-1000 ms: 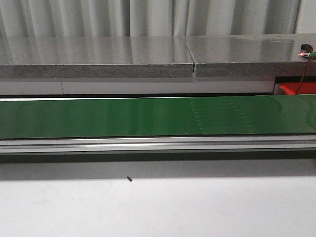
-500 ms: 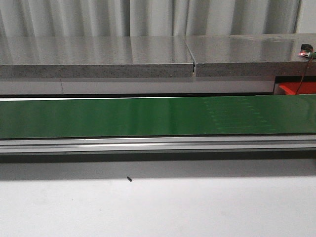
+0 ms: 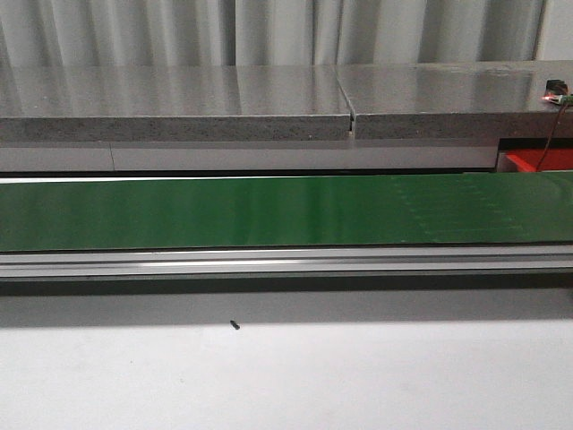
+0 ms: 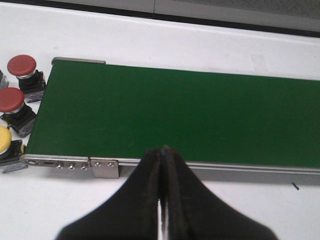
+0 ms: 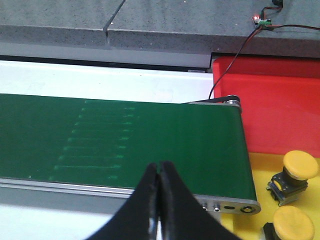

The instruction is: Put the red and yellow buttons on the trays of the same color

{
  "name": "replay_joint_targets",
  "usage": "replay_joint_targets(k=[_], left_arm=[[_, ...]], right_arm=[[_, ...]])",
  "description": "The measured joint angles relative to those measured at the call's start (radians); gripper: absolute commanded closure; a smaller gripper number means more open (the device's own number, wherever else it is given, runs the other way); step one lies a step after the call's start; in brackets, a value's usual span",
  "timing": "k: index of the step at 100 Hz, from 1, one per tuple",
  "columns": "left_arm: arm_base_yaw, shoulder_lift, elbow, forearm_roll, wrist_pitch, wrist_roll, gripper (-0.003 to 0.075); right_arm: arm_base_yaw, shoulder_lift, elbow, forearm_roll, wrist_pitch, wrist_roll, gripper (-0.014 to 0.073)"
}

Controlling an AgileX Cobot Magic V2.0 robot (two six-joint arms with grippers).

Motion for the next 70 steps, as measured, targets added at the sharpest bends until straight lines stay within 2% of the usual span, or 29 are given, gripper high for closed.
replay_joint_targets(k=[8,22,36,45,62,70], left_arm=[[0.027,0.047,-0.030,0.000,-0.017,-0.017,0.0740],[0.136,0.135,-0.075,0.000,-0.036,-0.026,0.0731],[0.243,0.204,-0.114,0.002,-0.028,-0.026,0.0638],[0.311,0.252,-0.134,0.004,-0.013,-0.026,0.0518],[0.416,0.334,-0.142,0.004,-0.013,-0.026,0.0195],[0.451,0.373,-0.142,0.004,-0.019,-0.026,0.0148]], right_arm=[[0.000,0.000,0.000,0.000,0.000,0.000,0.0659],[0.000,0.000,0.000,0.000,0.000,0.000,0.0659],[0.000,0.000,0.000,0.000,0.000,0.000,0.0659],[0.000,0.000,0.000,0.000,0.000,0.000,0.0659],[0.000,0.000,0.000,0.000,0.000,0.000,0.0659],[0.000,0.000,0.000,0.000,0.000,0.000,0.0659]])
